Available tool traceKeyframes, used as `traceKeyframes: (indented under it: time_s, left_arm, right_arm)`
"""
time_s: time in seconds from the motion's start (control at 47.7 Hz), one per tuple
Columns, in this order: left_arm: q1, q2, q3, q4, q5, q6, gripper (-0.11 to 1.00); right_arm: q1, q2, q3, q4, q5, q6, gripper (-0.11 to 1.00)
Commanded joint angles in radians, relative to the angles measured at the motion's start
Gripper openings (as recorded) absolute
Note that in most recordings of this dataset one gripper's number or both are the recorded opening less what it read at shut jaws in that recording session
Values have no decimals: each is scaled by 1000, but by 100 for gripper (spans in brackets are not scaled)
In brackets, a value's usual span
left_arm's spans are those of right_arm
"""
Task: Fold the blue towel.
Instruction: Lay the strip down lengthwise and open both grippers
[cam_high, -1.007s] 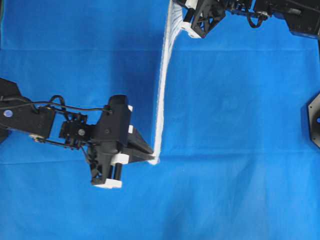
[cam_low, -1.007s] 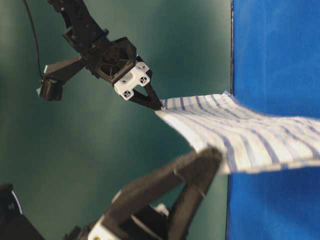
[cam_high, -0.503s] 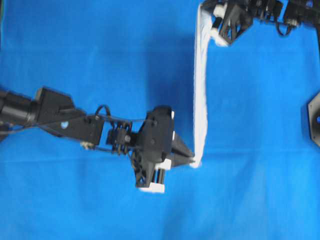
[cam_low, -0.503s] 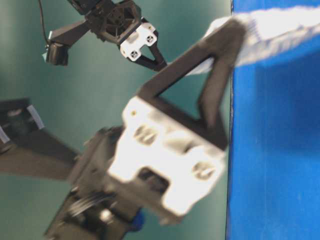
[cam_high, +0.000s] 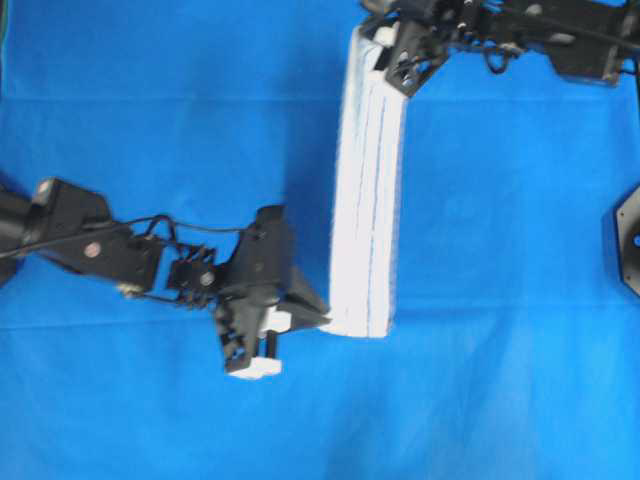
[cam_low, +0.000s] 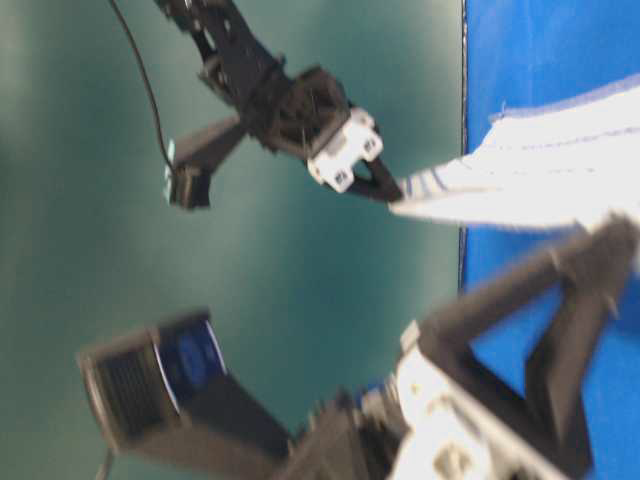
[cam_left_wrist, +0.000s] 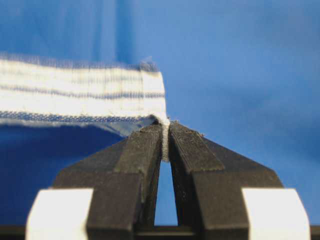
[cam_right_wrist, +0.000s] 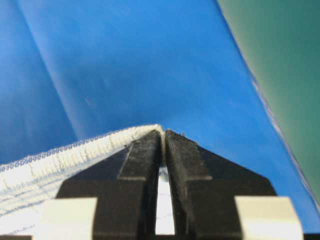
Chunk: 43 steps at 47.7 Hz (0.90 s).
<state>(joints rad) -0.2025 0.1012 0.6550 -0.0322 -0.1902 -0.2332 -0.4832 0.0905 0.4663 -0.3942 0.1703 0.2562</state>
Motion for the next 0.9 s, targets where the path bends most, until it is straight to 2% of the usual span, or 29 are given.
traceKeyframes:
  time_s: [0.0,0.441,0.587,0.65,0.713,0.755,0.881]
  left_arm:
    - [-12,-43,23,-2,-25,-12,2]
    - [0,-37,32,-2,-38,-12,2]
    - [2,-37,29,-2,-38,-12,3]
    - [2,-37,29,-2,-37,-12,8]
    - [2,-38,28,-2,-35,-11,18]
    - [2,-41,29,-2,-31,-5,26]
    - [6,-75,34,2,5,5,54]
  right_arm:
    - [3,5,-57,-3,-11,-2,5]
    - [17,11,-58,-3,-12,-34,5]
    - [28,6,-52,-3,-11,-67,5]
    - [29,2,-52,-3,-11,-77,6]
    - [29,0,-52,-3,-9,-84,7]
    - [29,-3,-52,-3,-9,-87,12]
    - [31,-26,-51,-3,-9,-94,50]
